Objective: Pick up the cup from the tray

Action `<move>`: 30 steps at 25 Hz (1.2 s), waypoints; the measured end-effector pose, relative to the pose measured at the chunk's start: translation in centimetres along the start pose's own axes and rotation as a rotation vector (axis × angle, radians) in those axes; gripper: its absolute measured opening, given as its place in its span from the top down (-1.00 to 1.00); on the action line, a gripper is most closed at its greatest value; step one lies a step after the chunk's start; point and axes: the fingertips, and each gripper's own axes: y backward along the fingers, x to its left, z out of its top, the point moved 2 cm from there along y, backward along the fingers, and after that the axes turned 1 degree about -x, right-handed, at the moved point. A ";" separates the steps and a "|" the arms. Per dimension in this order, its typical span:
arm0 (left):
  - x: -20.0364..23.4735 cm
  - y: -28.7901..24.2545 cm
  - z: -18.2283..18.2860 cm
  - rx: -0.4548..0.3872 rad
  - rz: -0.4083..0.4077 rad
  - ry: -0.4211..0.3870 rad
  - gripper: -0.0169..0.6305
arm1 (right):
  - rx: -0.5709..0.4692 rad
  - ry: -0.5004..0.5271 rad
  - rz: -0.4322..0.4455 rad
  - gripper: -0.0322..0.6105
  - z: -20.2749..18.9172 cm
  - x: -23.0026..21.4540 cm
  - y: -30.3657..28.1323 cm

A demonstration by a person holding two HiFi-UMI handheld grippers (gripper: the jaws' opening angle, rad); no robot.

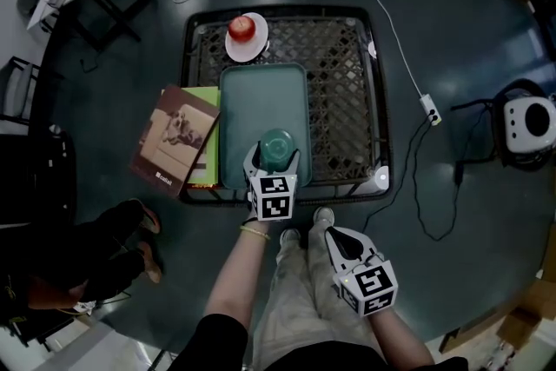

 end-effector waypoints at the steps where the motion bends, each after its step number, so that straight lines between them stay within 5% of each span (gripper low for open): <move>1: 0.0 -0.2 0.0 0.003 0.002 -0.001 -0.22 | 0.002 -0.001 0.001 0.88 0.0 -0.1 -0.1; 30: -0.2 -0.1 1.3 0.020 0.031 -0.022 -0.18 | -0.015 -0.002 -0.020 0.88 -0.3 -0.1 1.3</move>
